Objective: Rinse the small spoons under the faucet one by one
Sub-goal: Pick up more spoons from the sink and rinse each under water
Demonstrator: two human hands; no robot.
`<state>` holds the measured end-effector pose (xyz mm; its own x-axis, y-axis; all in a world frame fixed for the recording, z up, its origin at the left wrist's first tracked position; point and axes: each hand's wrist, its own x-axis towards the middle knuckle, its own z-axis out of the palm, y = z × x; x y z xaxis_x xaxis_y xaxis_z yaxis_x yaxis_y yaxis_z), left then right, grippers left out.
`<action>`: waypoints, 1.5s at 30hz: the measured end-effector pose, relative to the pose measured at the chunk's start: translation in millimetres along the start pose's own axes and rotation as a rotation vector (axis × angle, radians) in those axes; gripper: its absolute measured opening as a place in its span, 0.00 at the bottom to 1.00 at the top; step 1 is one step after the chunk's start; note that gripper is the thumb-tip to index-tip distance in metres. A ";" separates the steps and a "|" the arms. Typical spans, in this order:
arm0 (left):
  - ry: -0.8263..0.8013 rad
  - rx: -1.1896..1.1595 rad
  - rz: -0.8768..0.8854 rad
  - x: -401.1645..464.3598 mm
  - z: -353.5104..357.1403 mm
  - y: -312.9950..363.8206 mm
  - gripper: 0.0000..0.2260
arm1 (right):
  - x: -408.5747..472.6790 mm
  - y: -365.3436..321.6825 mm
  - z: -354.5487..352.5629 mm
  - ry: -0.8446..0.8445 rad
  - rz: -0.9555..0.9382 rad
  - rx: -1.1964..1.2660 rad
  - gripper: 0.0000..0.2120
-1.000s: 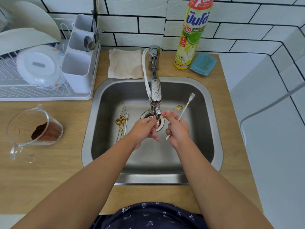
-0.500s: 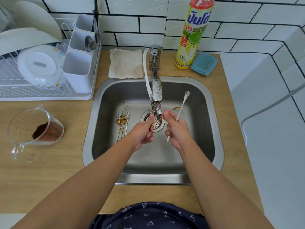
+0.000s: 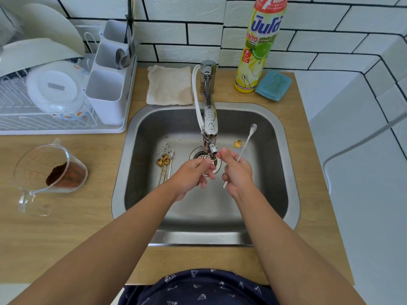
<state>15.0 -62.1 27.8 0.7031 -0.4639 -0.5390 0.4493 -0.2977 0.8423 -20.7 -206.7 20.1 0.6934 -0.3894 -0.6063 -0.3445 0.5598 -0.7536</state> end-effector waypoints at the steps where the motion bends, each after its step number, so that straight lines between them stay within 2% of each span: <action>1: -0.039 -0.008 -0.011 -1.1 -0.8 1.4 0.11 | 0.9 -0.5 -0.8 0.011 0.001 0.003 0.07; 3: -0.057 -0.001 -0.038 -2.7 -2.1 5.1 0.09 | 1.4 -1.0 -3.3 0.009 0.009 -0.007 0.08; 7: -0.035 0.019 -0.052 -8.8 -0.1 10.4 0.12 | -5.3 10.0 2.6 -0.071 0.070 -0.096 0.04; 11: -0.082 0.098 -0.072 -22.9 -13.7 5.7 0.12 | -11.7 21.8 8.6 -0.167 0.108 -0.133 0.09; 14: -0.103 0.163 -0.060 -35.2 -25.2 0.0 0.10 | -2.2 8.2 11.6 -0.106 0.076 -0.096 0.04; 16: -0.085 0.141 -0.047 -40.4 -25.1 0.1 0.10 | 4.1 2.7 14.2 -0.058 0.078 -0.039 0.09; 17: -0.070 0.124 -0.043 -41.5 -23.2 1.4 0.10 | 4.1 3.7 16.0 -0.066 0.080 -0.047 0.08; 21: 0.007 0.028 -0.061 -40.3 -16.2 5.2 0.10 | -14.7 19.4 19.0 -0.226 0.104 -0.198 0.03; 25: -0.008 0.033 -0.078 -39.1 -12.9 5.6 0.11 | -9.1 6.2 15.1 -0.179 0.060 -0.130 0.06; 29: -0.013 0.144 -0.066 -34.9 -10.0 9.2 0.13 | -12.7 13.4 11.5 -0.151 0.103 -0.057 0.11; 34: 0.031 0.010 -0.163 -31.4 -7.3 6.9 0.18 | -19.9 23.0 9.1 -0.165 0.148 -0.102 0.15; 39: 0.024 0.028 -0.183 -29.5 -7.1 3.9 0.17 | -11.3 18.3 11.8 -0.135 0.115 -0.005 0.09; 42: 0.070 -0.033 -0.186 -28.7 -11.1 2.1 0.18 | -20.1 24.7 14.8 -0.240 0.159 -0.127 0.04; 44: 0.058 -0.080 -0.191 -28.5 -13.5 -1.4 0.18 | -17.2 19.5 17.2 -0.228 0.149 -0.180 0.02; 45: 0.039 -0.101 -0.192 -28.4 -14.4 -3.1 0.18 | -12.4 14.7 18.1 -0.190 0.126 -0.174 0.05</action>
<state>1.6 -36.0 40.5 0.6192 -0.3734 -0.6908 0.6284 -0.2919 0.7210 -22.9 -180.4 21.1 0.7385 -0.1718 -0.6520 -0.5275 0.4551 -0.7174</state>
